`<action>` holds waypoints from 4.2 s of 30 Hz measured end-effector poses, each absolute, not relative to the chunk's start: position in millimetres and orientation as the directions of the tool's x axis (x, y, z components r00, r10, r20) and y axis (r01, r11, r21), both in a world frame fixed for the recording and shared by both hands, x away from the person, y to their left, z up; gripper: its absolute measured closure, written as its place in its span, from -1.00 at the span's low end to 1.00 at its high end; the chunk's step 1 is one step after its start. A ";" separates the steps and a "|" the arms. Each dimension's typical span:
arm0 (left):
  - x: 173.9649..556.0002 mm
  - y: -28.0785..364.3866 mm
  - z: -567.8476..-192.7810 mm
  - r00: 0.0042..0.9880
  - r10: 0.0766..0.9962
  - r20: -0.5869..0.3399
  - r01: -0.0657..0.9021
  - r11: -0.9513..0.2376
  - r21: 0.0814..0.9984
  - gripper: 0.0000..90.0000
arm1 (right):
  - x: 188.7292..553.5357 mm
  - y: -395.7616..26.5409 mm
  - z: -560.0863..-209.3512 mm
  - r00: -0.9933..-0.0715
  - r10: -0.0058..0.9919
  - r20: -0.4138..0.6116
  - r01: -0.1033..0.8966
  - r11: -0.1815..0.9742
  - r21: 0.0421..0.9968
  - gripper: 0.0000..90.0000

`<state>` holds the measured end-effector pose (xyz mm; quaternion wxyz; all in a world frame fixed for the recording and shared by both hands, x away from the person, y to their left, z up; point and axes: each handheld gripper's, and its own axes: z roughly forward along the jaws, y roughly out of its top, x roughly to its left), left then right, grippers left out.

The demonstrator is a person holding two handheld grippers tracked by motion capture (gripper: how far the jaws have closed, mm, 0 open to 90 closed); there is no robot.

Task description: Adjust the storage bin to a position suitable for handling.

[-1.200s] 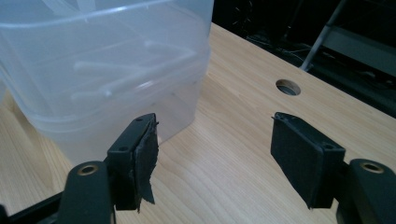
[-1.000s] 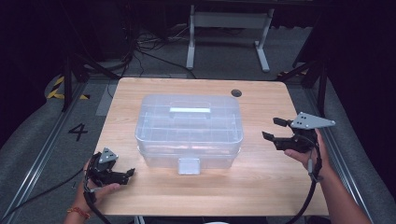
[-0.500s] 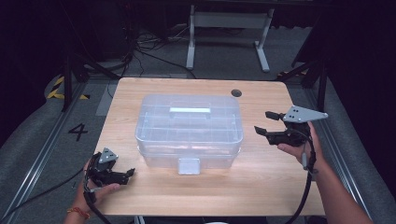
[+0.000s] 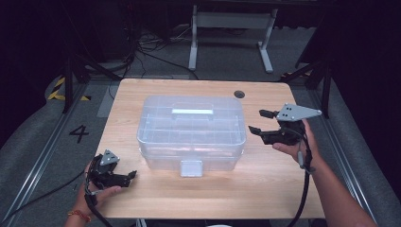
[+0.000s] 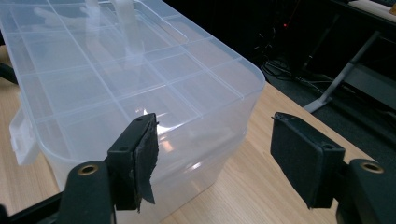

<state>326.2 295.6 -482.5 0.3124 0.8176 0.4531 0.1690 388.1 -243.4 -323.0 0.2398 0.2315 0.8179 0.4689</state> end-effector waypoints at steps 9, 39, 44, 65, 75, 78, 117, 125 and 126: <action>326.0 295.4 -482.5 0.531 0.847 -0.010 0.638 -0.392 0.663 -0.92 | 392.3 -226.6 -319.8 -0.795 0.580 -0.176 0.144 0.463 0.874 -0.28; 325.9 295.4 -482.5 0.530 0.848 -0.010 0.637 -0.390 0.665 -0.92 | 416.1 -176.6 -305.3 -0.808 0.550 -0.210 0.120 0.502 0.856 -0.47; 325.9 295.8 -482.4 0.534 0.845 -0.012 0.635 -0.392 0.666 -0.91 | 416.2 -164.5 -305.9 -0.826 0.513 -0.231 0.096 0.533 0.841 -0.33; 325.7 295.8 -482.4 0.534 0.845 -0.011 0.635 -0.392 0.666 -0.91 | 423.9 -133.5 -304.5 -0.858 0.462 -0.223 0.103 0.580 0.808 0.04; 325.7 295.8 -482.4 0.534 0.845 -0.011 0.635 -0.392 0.666 -0.91 | 426.4 -122.5 -307.0 -0.872 0.436 -0.221 0.095 0.594 0.799 0.30; 325.7 295.8 -482.4 0.534 0.845 -0.011 0.635 -0.392 0.666 -0.91 | 427.5 -120.5 -307.7 -0.877 0.431 -0.212 0.101 0.597 0.795 0.37; 325.2 298.0 -481.7 0.530 0.848 -0.013 0.628 -0.382 0.678 -0.78 | 437.4 -119.3 -297.9 -0.905 0.398 -0.148 0.124 0.580 0.805 0.69; 324.7 298.5 -481.6 0.528 0.849 -0.016 0.622 -0.373 0.688 -0.65 | 443.2 -119.2 -291.8 -0.908 0.398 -0.129 0.142 0.583 0.800 0.68; 324.8 298.9 -481.4 0.532 0.846 -0.013 0.620 -0.379 0.687 -0.64 | 443.8 -119.1 -291.1 -0.909 0.396 -0.127 0.143 0.585 0.798 0.68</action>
